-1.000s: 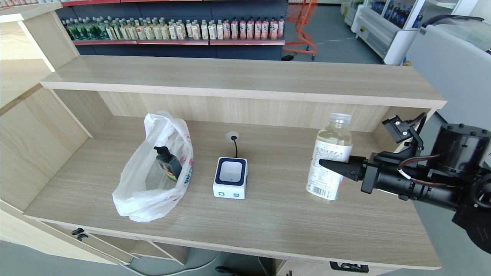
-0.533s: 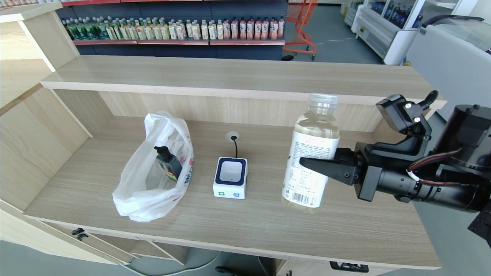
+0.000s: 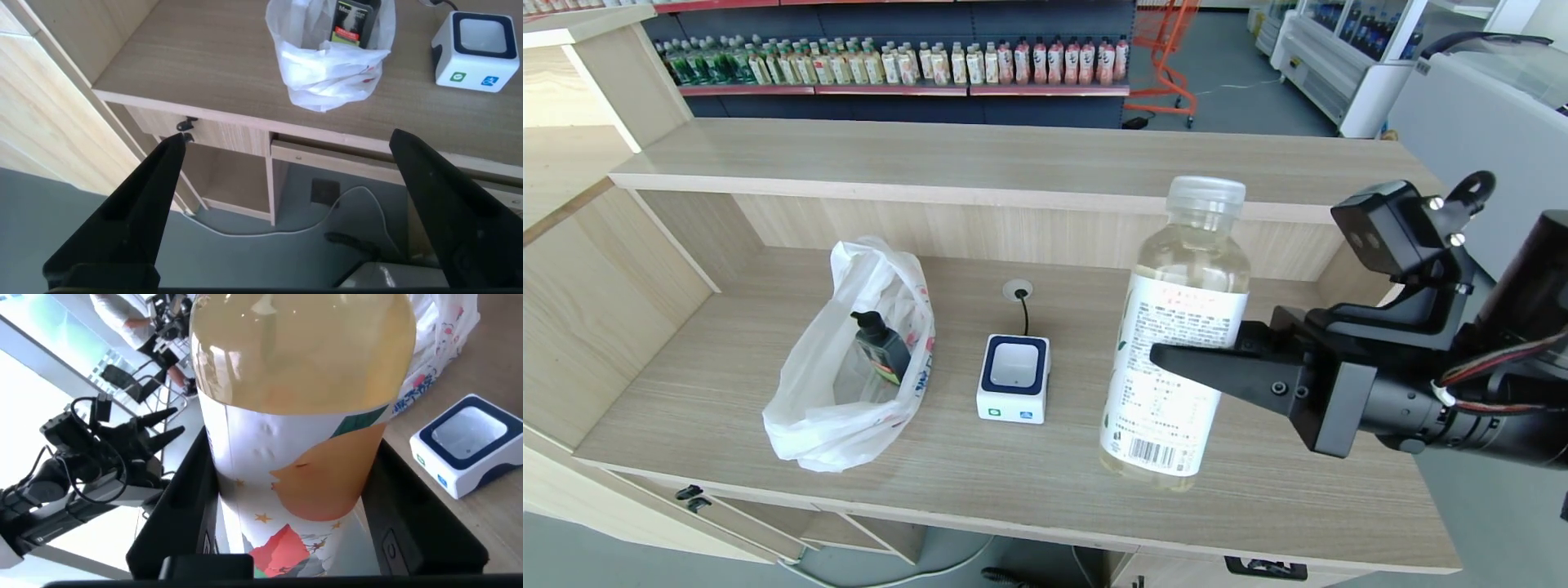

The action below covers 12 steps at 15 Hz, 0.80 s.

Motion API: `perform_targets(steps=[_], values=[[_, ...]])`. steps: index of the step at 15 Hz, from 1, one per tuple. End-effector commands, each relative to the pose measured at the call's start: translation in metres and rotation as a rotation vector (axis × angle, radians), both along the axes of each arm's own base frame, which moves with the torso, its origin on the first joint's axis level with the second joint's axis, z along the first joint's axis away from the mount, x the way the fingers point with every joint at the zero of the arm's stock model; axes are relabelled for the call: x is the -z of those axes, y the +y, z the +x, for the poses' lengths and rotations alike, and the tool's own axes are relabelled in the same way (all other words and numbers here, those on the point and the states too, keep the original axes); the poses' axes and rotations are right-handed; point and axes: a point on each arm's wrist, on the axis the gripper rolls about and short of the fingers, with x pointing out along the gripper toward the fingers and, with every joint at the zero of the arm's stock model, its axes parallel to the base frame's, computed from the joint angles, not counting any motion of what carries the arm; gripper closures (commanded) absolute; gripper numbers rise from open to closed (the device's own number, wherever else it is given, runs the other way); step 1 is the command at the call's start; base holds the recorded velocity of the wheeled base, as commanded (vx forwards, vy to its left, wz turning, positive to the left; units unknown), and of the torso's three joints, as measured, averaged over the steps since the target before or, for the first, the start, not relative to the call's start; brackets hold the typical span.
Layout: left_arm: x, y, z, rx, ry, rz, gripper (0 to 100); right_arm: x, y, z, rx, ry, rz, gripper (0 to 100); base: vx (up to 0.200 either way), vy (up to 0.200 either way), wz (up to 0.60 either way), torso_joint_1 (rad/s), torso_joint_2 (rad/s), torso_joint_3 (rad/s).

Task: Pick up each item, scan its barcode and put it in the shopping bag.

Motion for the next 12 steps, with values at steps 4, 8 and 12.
perform_targets(steps=[4,8,12], values=[[0.0000,0.0000,0.0000,-0.001,0.000,0.000,0,-0.0006,-0.0047,-0.0050,0.007,0.025,0.002,100,0.000,0.000,0.00,0.000,0.00,0.000],[0.0000,0.0000,0.0000,-0.001,0.000,0.000,0,0.0023,-0.0041,-0.0060,0.003,0.051,-0.018,100,0.000,0.000,0.00,0.000,0.00,0.000],[0.0000,0.0000,0.0000,-0.001,0.000,0.000,0,-0.0002,-0.0060,-0.0082,0.006,0.050,-0.016,100,0.000,0.000,0.00,0.000,0.00,0.000]])
